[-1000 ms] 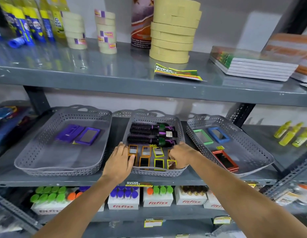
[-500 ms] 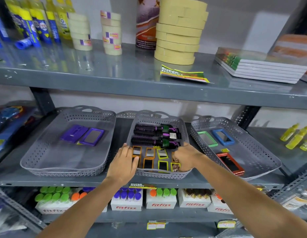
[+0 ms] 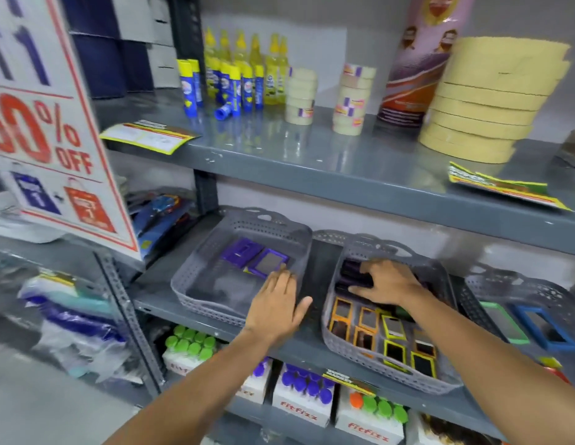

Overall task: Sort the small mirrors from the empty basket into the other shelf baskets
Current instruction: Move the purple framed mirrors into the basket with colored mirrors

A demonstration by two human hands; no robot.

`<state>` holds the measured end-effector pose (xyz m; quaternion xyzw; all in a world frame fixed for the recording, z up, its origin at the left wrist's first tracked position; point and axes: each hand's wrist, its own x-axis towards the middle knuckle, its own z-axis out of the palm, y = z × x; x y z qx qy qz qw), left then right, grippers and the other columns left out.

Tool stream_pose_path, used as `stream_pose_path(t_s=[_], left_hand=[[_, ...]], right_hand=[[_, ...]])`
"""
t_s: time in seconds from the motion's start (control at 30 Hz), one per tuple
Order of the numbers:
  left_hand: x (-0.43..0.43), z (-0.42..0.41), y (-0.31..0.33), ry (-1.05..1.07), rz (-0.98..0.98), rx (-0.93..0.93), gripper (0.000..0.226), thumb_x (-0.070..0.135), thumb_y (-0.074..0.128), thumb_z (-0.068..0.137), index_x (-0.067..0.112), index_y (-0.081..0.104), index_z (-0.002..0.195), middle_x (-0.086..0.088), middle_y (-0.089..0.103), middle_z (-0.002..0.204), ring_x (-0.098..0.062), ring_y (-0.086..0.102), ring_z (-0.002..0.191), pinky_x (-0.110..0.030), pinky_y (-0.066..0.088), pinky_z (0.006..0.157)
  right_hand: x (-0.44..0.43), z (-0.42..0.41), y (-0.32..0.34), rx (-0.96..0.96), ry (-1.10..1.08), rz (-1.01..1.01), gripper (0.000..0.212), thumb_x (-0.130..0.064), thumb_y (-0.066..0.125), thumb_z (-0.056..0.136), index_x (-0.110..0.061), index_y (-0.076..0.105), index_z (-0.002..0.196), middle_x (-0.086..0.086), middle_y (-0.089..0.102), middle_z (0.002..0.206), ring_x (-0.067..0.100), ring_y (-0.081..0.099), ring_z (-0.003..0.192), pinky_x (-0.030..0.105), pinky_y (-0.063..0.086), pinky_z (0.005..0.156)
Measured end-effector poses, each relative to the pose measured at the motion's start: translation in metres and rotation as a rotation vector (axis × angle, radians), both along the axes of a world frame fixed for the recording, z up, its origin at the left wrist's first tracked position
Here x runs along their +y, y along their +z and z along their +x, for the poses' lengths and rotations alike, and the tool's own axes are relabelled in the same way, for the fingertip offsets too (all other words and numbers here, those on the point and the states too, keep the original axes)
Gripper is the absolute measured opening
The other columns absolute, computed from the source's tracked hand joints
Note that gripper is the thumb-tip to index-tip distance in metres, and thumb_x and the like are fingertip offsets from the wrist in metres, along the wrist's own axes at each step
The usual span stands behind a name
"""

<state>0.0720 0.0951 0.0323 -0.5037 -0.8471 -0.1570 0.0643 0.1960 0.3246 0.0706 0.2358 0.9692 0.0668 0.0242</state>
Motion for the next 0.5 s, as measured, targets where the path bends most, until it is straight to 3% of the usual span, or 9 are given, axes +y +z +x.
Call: stream_pose_path(t_s=[0.07, 0.17, 0.3, 0.4, 0.5], left_hand=[[-0.017, -0.022, -0.002, 0.054, -0.009, -0.010, 0.063, 0.048, 0.027, 0.093, -0.003, 0.057, 0.115, -0.022, 0.060, 0.118, -0.036, 0.055, 0.114, -0.043, 0.044, 0.097], [-0.044, -0.054, -0.014, 0.124, -0.031, 0.035, 0.070, 0.051, 0.021, 0.094, -0.004, 0.055, 0.119, -0.021, 0.059, 0.122, -0.032, 0.052, 0.120, -0.046, 0.038, 0.102], [-0.065, -0.079, -0.023, 0.138, 0.028, 0.001, 0.085, 0.062, 0.008, 0.091, -0.004, 0.047, 0.127, -0.023, 0.053, 0.130, -0.032, 0.042, 0.129, -0.042, 0.023, 0.114], [-0.074, -0.094, -0.027, 0.147, 0.077, 0.023, 0.082, 0.065, 0.014, 0.090, 0.000, 0.050, 0.124, -0.018, 0.056, 0.124, -0.031, 0.046, 0.124, -0.040, 0.018, 0.111], [-0.080, -0.102, -0.031, 0.142, 0.086, 0.020, 0.080, 0.064, 0.015, 0.090, 0.001, 0.052, 0.120, -0.015, 0.059, 0.119, -0.029, 0.049, 0.121, -0.039, 0.016, 0.112]], right_hand=[[-0.011, -0.034, 0.001, 0.049, 0.044, 0.004, 0.072, -0.078, 0.044, 0.073, -0.020, 0.059, 0.112, 0.006, 0.063, 0.117, 0.030, 0.061, 0.107, 0.035, 0.053, 0.076], [-0.028, -0.086, -0.003, 0.066, 0.115, -0.063, 0.081, -0.080, 0.042, 0.070, -0.018, 0.054, 0.121, 0.011, 0.061, 0.121, 0.033, 0.059, 0.110, 0.040, 0.053, 0.084], [-0.051, -0.139, -0.008, 0.059, 0.182, -0.089, 0.081, -0.074, 0.053, 0.073, -0.009, 0.052, 0.121, 0.015, 0.060, 0.122, 0.032, 0.058, 0.111, 0.038, 0.050, 0.088], [-0.062, -0.172, -0.019, 0.029, 0.150, -0.141, 0.073, -0.069, 0.063, 0.071, -0.008, 0.054, 0.111, 0.016, 0.061, 0.117, 0.033, 0.059, 0.106, 0.036, 0.048, 0.081], [-0.066, -0.194, -0.033, 0.033, 0.143, -0.194, 0.081, -0.072, 0.067, 0.064, -0.008, 0.052, 0.111, 0.017, 0.060, 0.120, 0.032, 0.059, 0.108, 0.035, 0.047, 0.085]])
